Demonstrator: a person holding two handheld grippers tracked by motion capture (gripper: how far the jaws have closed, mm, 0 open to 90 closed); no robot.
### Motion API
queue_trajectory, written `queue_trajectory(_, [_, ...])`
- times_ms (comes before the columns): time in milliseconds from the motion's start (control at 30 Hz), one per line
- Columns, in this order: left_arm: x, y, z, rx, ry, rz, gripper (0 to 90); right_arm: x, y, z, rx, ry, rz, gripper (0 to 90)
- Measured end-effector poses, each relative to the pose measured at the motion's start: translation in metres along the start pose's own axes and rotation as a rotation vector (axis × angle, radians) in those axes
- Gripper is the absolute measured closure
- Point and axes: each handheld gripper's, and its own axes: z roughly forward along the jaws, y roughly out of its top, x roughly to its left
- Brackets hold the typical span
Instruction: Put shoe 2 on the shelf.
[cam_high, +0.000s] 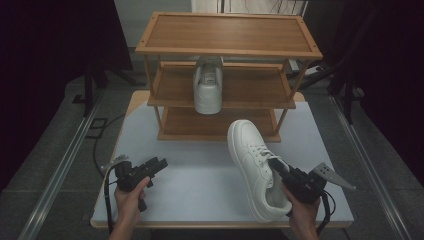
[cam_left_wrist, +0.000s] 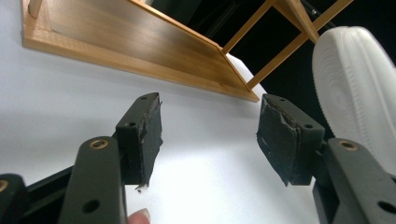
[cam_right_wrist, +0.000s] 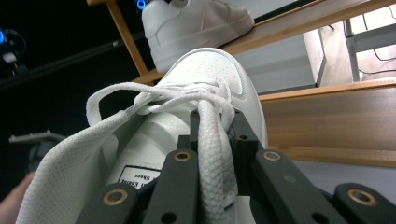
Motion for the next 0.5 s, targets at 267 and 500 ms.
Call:
queue_trajectory(267, [0.000,0.001,0.000,0.001,-0.005,-0.012,39.7,-0.001,0.006,-0.001,-0.040,0.014,0.049,83.8])
queue_trajectory(500, [0.001,0.002,-0.002,-0.004,-0.005,-0.018,39.8,0.003,0.022,-0.002,-0.093,0.028,0.071,84.0])
